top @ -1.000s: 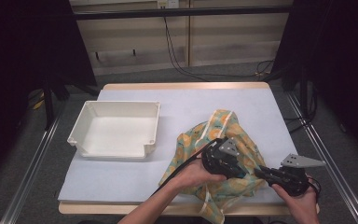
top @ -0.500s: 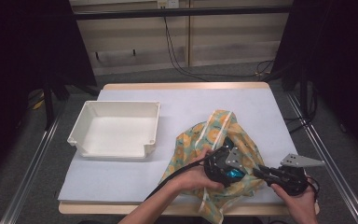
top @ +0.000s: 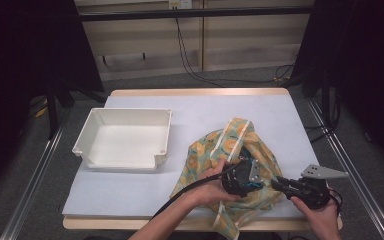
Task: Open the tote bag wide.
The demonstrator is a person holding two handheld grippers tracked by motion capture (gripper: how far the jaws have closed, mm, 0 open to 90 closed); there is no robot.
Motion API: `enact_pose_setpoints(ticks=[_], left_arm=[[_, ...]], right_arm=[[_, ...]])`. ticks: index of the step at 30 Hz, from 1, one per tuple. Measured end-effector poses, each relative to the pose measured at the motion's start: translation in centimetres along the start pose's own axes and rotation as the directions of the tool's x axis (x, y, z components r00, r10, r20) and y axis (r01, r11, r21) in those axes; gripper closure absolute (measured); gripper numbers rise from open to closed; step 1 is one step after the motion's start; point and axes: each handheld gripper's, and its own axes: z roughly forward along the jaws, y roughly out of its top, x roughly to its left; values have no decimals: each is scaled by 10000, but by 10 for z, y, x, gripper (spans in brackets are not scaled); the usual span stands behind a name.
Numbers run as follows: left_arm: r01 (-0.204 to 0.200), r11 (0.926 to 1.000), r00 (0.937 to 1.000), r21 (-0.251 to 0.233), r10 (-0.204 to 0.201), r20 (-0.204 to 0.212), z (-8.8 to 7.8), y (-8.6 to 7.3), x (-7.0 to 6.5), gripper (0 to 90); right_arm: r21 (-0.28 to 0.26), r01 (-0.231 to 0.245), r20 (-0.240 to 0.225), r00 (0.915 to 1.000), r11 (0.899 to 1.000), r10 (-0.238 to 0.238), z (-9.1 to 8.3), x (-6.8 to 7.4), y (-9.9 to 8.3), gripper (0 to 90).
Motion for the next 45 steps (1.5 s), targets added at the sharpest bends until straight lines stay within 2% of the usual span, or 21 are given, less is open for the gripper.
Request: enact_pose_setpoints(ticks=[2, 3, 5, 10, 12, 14, 18, 23, 26, 27, 28, 31, 33, 34, 35, 36, 37, 38, 41, 44, 45], left_arm=[[146, 9999, 9998, -44, -145, 121, 0, -1, 0, 693], [291, 9995, 9996, -85, -291, 52, 0, -2, 0, 709], [443, 9989, 9987, -145, -439, 265, -1, -2, 3, 772], [1261, 9900, 9888, -627, -1204, 877, -8, -7, 13, 897], [1636, 9825, 9819, -888, -1535, 1109, -10, -10, 18, 900], [1845, 9766, 9773, -1103, -1704, 1258, -13, -13, 20, 900], [2031, 9686, 9733, -1437, -1836, 1382, -19, -15, 23, 900], [2394, 9522, 9625, -1898, -2069, 1757, -31, -17, 28, 900], [2587, 9388, 9579, -2276, -2188, 1860, -38, -17, 30, 900], [2510, 9368, 9604, -2437, -2094, 1838, -41, -18, 31, 900], [2507, 9331, 9603, -2578, -2060, 1882, -44, -18, 32, 900], [2726, 9143, 9541, -2995, -2167, 2067, -52, -20, 35, 900], [2723, 9039, 9551, -3298, -2124, 2066, -59, -22, 37, 900], [2829, 8921, 9528, -3522, -2191, 2102, -62, -22, 37, 900], [2783, 8900, 9540, -3611, -2126, 2113, -65, -23, 39, 900], [2797, 8834, 9542, -3761, -2122, 2111, -68, -24, 39, 900], [2806, 8731, 9544, -3987, -2099, 2121, -71, -25, 39, 900], [2764, 8694, 9559, -4095, -2049, 2103, -75, -26, 39, 900], [2865, 8495, 9532, -4430, -2063, 2209, -83, -29, 40, 900], [3127, 8191, 9452, -4810, -2184, 2426, -92, -32, 41, 900], [3346, 7987, 9374, -5002, -2278, 2634, -96, -34, 42, 900]], right_arm=[[-11, 36, 1, 10000, 10000, -36, 0, 0, 0, 746], [-15, 70, -4, 10000, 10000, -70, 1, 0, 0, 748], [-3, 87, -64, 9999, 10000, -87, 1, 0, 0, 748], [8, 104, -135, 9999, 9999, -103, 3, 2, 1, 746], [21, 135, -163, 9998, 9999, -134, 3, 2, 1, 737], [-8, 168, -208, 9996, 9999, -168, 4, 2, 2, 705], [-75, 191, -277, 9994, 9998, -193, 5, 3, 5, 635], [-179, 257, -338, 9991, 9995, -263, 7, 6, 12, 600], [-243, 301, -396, 9987, 9993, -311, 8, 8, 17, 591], [-261, 352, -413, 9985, 9990, -362, 9, 8, 18, 593], [-290, 357, -423, 9984, 9989, -369, 10, 8, 19, 601], [-274, 318, -479, 9983, 9991, -331, 13, 8, 23, 683], [-312, 258, -535, 9982, 9992, -275, 14, 8, 25, 729], [-333, 249, -589, 9979, 9991, -268, 14, 8, 26, 760], [-340, 301, -600, 9977, 9990, -321, 15, 8, 28, 776], [-376, 278, -620, 9976, 9989, -301, 16, 8, 29, 798], [-380, 293, -666, 9973, 9988, -318, 17, 8, 30, 831], [-372, 328, -653, 9972, 9988, -352, 18, 8, 30, 865], [-347, 313, -621, 9975, 9989, -334, 21, 6, 31, 895], [-273, 245, -549, 9982, 9993, -260, 23, 3, 29, 900], [-220, 220, -529, 9983, 9995, -232, 23, 2, 28, 900]])
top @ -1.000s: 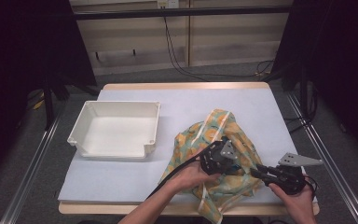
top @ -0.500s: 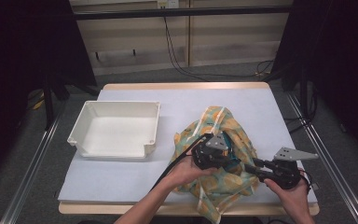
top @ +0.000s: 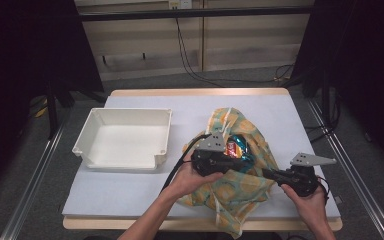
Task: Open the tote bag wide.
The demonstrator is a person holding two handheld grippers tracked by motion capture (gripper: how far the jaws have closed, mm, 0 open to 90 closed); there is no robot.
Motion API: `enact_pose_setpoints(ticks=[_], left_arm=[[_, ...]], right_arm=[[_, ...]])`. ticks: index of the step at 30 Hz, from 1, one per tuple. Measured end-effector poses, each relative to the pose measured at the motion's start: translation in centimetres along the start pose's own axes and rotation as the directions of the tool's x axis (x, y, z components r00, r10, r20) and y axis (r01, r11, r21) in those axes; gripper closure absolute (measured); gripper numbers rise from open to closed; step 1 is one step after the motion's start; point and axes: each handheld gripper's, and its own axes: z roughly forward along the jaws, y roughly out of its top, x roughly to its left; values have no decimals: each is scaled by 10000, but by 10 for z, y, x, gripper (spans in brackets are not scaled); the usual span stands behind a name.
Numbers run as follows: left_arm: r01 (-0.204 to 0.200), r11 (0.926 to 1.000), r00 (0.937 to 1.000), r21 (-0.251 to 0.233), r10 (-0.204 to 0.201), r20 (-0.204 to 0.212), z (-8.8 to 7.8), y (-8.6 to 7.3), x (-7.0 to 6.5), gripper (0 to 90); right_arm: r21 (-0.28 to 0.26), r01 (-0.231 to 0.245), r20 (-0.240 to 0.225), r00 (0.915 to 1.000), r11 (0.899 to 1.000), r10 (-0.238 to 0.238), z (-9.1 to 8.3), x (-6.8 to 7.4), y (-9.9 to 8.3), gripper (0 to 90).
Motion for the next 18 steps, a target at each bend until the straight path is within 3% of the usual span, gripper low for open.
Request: enact_pose_setpoints(ticks=[3, 9, 18], left_arm=[[170, 9977, 9997, -653, -159, 169, -10, 4, -1, 900], [50, 9984, 9998, -570, -39, 189, -10, 4, -4, 900], [-148, 9994, 9994, -325, 158, 304, -9, -1, -11, 900]], right_arm=[[238, -3, 190, 9998, 9997, -2, 1, -2, -3, 900], [305, 84, 61, 9999, 9995, -85, 2, -1, -4, 899], [-460, 417, -27, 9991, 9981, -418, -14, 9, 12, 627]])
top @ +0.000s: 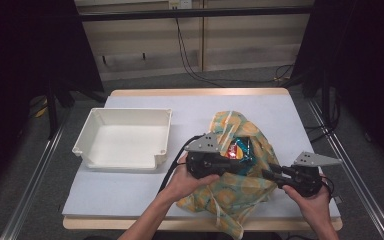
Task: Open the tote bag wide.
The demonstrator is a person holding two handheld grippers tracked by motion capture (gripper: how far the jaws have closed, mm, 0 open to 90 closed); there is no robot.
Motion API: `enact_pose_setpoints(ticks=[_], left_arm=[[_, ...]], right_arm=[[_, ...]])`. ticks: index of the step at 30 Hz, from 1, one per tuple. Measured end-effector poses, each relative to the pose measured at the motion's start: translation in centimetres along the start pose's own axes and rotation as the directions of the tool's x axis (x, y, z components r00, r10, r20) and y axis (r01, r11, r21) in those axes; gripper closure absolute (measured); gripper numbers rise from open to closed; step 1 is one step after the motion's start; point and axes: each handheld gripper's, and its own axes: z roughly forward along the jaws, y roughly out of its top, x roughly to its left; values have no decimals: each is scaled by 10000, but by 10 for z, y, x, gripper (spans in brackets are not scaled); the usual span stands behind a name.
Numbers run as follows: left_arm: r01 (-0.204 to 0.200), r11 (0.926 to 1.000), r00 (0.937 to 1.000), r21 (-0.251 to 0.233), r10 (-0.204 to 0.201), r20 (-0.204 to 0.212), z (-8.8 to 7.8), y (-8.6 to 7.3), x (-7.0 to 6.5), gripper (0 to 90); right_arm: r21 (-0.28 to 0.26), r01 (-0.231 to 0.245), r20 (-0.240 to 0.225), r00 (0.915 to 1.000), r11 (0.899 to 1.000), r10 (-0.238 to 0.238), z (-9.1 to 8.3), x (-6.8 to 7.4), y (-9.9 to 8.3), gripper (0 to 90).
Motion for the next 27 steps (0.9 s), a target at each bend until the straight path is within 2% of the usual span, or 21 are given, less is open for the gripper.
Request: enact_pose_setpoints(ticks=[1, 8, 15, 18, 23, 27], left_arm=[[-21, 10000, 10000, -16, 21, 31, 0, -1, -1, 900], [-11, 9999, 10000, 116, 10, 31, -3, -9, -8, 900], [-119, 9991, 9999, 395, 118, 34, -3, -12, -12, 900], [-124, 9991, 9999, 394, 121, 85, -4, -13, -13, 900], [-102, 9994, 9999, 329, 99, 103, -7, -15, -14, 900], [-140, 9992, 9999, 368, 138, 65, -8, -15, -14, 900]], right_arm=[[-61, 59, -83, 9999, 10000, -59, -2, 0, 3, 594], [-458, 206, -90, 9997, 9987, -211, -8, 1, 23, 567], [-798, 582, -5, 9983, 9951, -584, -8, 1, 49, 508], [-826, 575, 60, 9983, 9949, -572, -5, -1, 58, 489], [-574, 648, 18, 9979, 9962, -648, 8, -6, 70, 448], [-383, 768, -102, 9970, 9963, -772, 18, -8, 76, 466]])
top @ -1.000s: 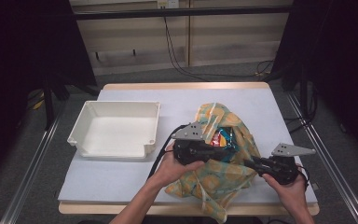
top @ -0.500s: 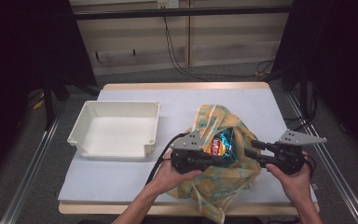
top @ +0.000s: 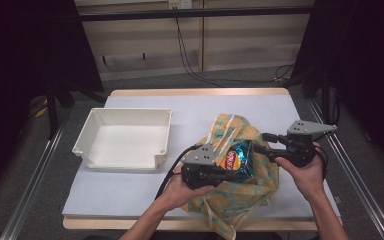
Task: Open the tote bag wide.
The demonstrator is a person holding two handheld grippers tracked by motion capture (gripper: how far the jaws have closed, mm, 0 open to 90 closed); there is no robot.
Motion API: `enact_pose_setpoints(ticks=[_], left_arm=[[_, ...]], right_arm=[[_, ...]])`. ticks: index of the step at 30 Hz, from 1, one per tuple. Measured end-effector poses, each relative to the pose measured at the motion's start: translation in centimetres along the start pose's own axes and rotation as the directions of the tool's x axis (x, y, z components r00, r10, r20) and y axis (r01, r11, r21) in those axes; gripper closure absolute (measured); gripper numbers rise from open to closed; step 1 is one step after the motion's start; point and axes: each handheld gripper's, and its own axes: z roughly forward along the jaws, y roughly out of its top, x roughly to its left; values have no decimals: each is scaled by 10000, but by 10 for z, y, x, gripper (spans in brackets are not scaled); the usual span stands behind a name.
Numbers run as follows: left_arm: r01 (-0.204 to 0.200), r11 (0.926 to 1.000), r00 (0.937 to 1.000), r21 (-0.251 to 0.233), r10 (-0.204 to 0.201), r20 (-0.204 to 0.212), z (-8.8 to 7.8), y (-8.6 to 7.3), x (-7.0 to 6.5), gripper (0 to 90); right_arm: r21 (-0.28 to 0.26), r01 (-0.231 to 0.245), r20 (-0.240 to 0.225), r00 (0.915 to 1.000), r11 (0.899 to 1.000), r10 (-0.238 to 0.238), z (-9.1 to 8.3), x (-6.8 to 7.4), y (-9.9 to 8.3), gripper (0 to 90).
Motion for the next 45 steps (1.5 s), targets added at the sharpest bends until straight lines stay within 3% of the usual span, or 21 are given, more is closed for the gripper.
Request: enact_pose_setpoints(ticks=[3, 7, 10, 18, 23, 31, 45], left_arm=[[-36, 10000, 10000, 21, 36, 23, 0, 0, -1, 900], [-93, 10000, 10000, 31, 93, 14, -2, -1, -2, 900], [-79, 10000, 10000, -22, 79, -21, -4, 0, -2, 900], [-101, 9998, 9999, -172, 101, 18, -9, 1, -2, 900], [-127, 9995, 9999, -275, 125, -62, -12, 5, 0, 900], [-190, 9992, 9997, -357, 185, -126, -5, 18, 8, 900], [-72, 9960, 9992, -889, 36, -410, 0, 47, 27, 900]], right_arm=[[109, -124, -19, 9999, 9999, 125, 5, -3, 2, 594], [194, -205, -40, 9998, 9996, 206, 10, -11, 1, 845], [122, -482, -174, 9987, 9988, 484, 11, -20, 1, 895], [107, -934, 288, 9952, 9956, 930, 17, -44, 2, 900], [-102, -1385, 585, 9886, 9903, 1389, 15, -59, -1, 900], [6, -1054, 280, 9940, 9944, 1053, 18, -51, 0, 900], [263, -916, 302, 9954, 9954, 908, 20, -49, 0, 847]])
